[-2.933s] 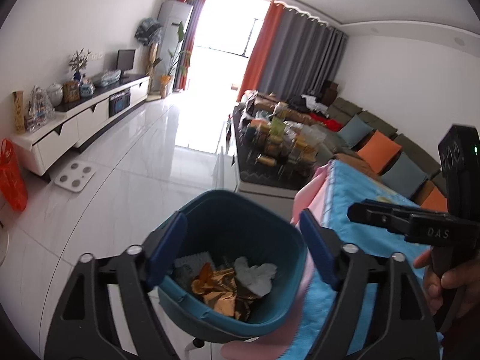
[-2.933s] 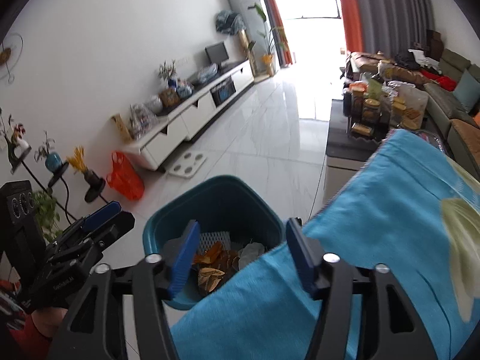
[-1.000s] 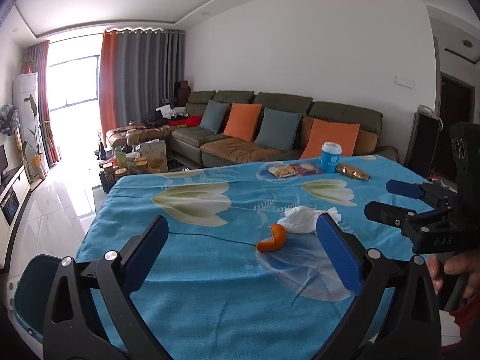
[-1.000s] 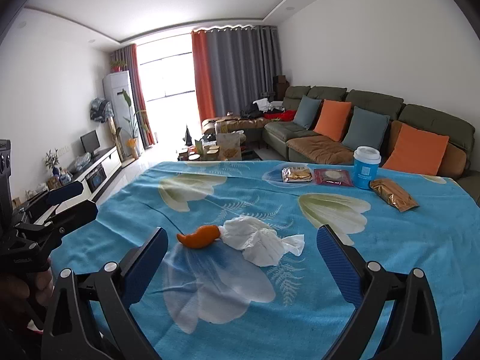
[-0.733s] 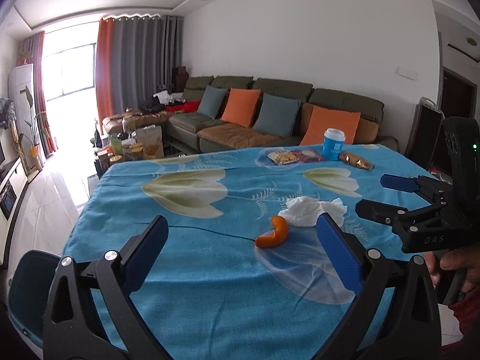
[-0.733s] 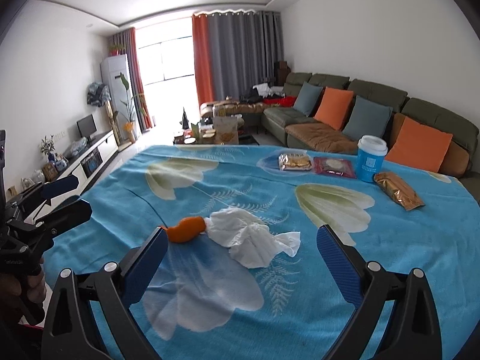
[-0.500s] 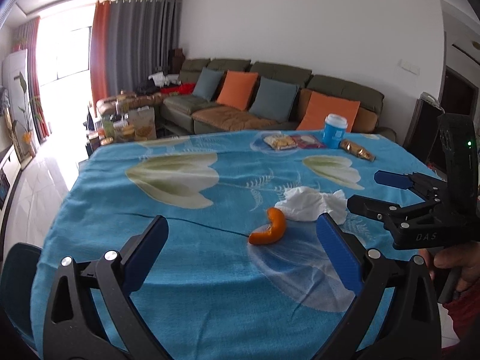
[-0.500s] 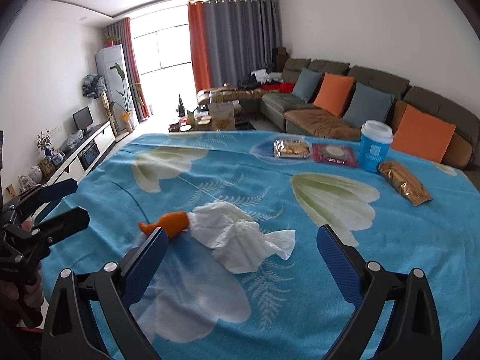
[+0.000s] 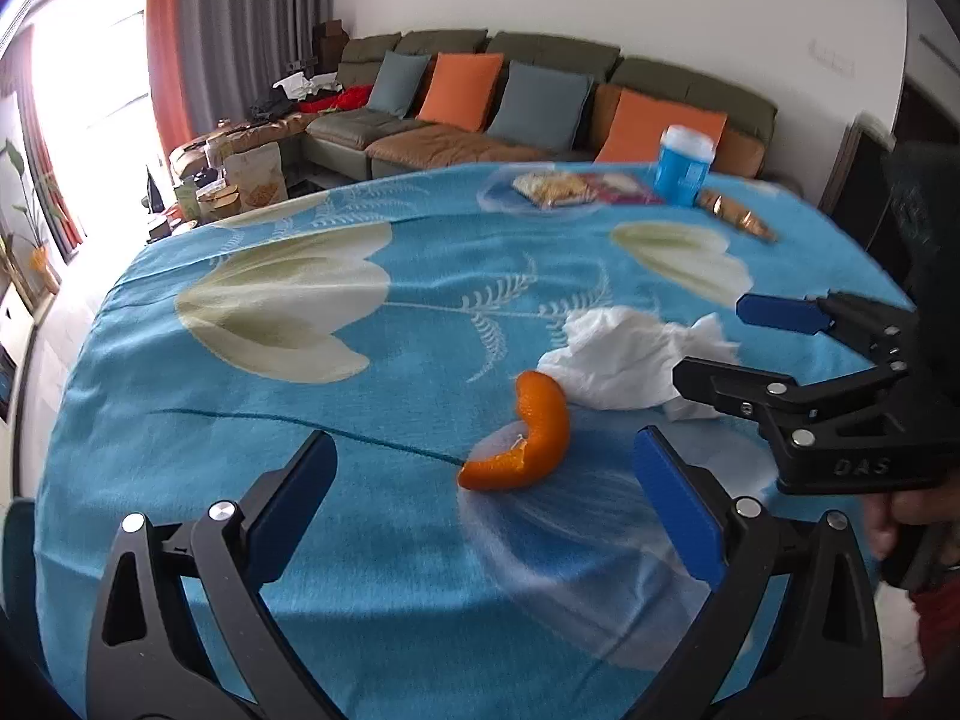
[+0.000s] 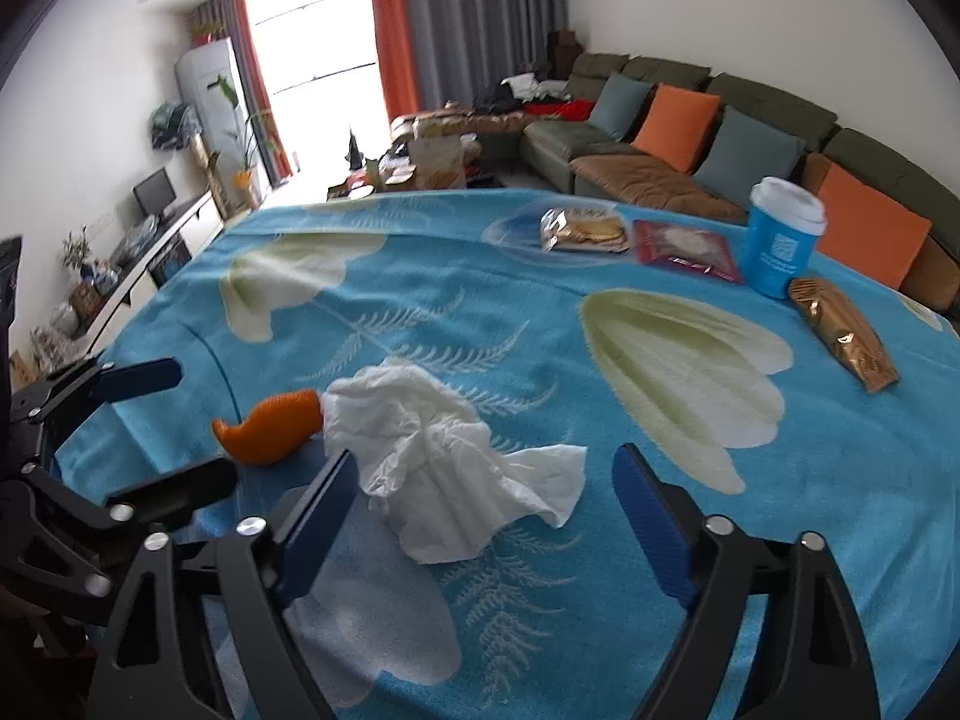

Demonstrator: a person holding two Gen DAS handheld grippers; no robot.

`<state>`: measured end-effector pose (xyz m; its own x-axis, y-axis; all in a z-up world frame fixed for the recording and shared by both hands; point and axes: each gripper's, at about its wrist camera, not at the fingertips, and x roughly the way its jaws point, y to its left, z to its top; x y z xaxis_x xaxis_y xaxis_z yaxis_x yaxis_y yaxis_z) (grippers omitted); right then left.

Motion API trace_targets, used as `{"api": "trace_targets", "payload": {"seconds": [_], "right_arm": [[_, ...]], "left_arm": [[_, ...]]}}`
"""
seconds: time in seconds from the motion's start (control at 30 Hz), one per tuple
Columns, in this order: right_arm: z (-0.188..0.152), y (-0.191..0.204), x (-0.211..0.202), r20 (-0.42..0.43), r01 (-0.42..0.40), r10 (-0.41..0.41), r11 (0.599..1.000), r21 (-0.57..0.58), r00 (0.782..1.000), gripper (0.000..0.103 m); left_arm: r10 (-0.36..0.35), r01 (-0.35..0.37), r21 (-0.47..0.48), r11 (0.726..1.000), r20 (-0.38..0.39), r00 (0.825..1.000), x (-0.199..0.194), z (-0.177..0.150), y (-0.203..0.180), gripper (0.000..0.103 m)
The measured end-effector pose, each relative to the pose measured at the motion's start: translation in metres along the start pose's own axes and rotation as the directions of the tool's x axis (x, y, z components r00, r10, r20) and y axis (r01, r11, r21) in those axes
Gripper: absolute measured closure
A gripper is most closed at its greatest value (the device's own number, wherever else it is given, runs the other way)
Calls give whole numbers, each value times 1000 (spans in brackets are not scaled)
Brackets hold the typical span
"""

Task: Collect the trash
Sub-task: 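Grasp the remaining tissue with right tool while left tool grasps the orange peel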

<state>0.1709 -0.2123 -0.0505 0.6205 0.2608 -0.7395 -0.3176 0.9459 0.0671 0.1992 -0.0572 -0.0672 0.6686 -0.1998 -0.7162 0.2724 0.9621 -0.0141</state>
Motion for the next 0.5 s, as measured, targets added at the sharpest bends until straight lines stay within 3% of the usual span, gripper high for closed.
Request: {"api": "trace_targets", "payload": {"seconds": [0.13,0.17,0.3,0.37,0.5], "right_arm": [[-2,3,8,-39,-10,9,1000,-19,999,37],[-2,3,10,-47,-14,13,1000,-22,999,45],[-2,4,11,-54,-26,25,999,-27,998,59],[-3,4,10,-50,-33,31,999,-28,998,69],[-3,5,8,-45,-44,43,999,-26,998,86]], "left_arm": [[-22,22,2,1000,-77,997,20,1,-4,23],[-26,27,2,1000,-90,996,23,1,-4,26],[-15,14,-11,1000,-93,996,26,2,-3,31],[-29,28,-19,999,-80,996,24,2,-1,56],[-75,73,-34,997,-64,995,21,1,0,70]]}}
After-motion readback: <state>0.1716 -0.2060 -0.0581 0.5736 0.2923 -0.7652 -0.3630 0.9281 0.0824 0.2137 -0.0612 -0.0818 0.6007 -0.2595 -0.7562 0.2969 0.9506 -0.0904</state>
